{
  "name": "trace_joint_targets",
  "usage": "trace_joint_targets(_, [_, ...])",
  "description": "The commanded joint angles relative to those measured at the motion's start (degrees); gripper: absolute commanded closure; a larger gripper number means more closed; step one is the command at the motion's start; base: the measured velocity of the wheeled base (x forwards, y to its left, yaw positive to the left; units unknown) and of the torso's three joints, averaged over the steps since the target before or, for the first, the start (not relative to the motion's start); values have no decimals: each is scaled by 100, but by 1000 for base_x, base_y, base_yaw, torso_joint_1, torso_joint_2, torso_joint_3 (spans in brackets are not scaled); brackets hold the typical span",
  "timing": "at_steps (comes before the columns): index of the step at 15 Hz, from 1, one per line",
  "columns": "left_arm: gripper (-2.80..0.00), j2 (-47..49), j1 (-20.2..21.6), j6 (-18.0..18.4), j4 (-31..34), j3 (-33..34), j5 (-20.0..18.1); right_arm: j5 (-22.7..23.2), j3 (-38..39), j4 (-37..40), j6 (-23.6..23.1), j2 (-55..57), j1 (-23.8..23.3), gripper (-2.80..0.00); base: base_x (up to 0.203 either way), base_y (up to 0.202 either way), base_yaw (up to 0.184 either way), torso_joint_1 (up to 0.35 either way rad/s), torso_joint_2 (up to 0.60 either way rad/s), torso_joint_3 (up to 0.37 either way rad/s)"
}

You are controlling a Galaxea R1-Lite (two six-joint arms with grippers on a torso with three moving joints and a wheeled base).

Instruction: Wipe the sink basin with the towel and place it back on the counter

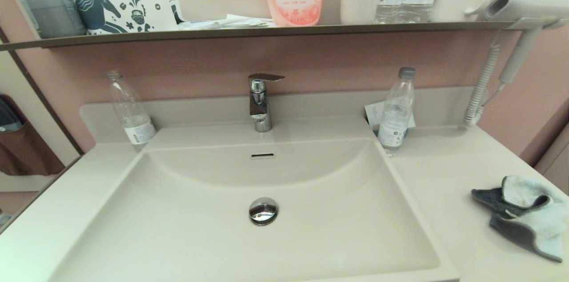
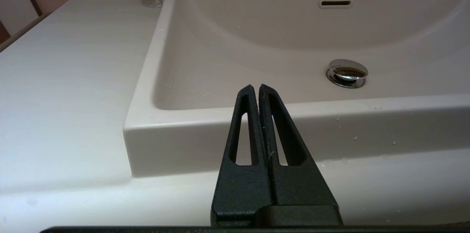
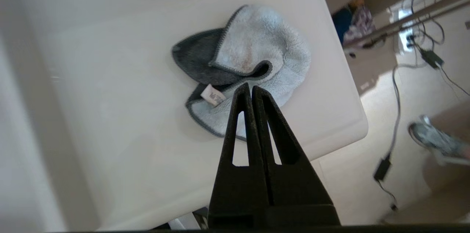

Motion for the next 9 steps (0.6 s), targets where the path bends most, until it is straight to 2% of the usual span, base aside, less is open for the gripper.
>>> trace_joint_targets(1, [0, 1, 2, -3, -3, 0, 0, -68, 24, 13, 47, -722, 144, 0, 0, 0, 0, 0, 0, 0])
trace_joint_targets(3, [0, 1, 2, -3, -3, 0, 0, -131, 143, 9, 80, -1494, 129, 0, 0, 0, 0, 0, 0, 0])
trace_joint_targets(5, [0, 1, 2, -3, -3, 0, 0, -143, 367, 12, 72, -2486, -87, 0, 0, 0, 0, 0, 0, 0])
trace_joint_targets(9, [0, 1, 2, -3, -3, 0, 0, -137, 1274, 2, -191, -4799, -580, 0, 0, 0, 0, 0, 0, 0])
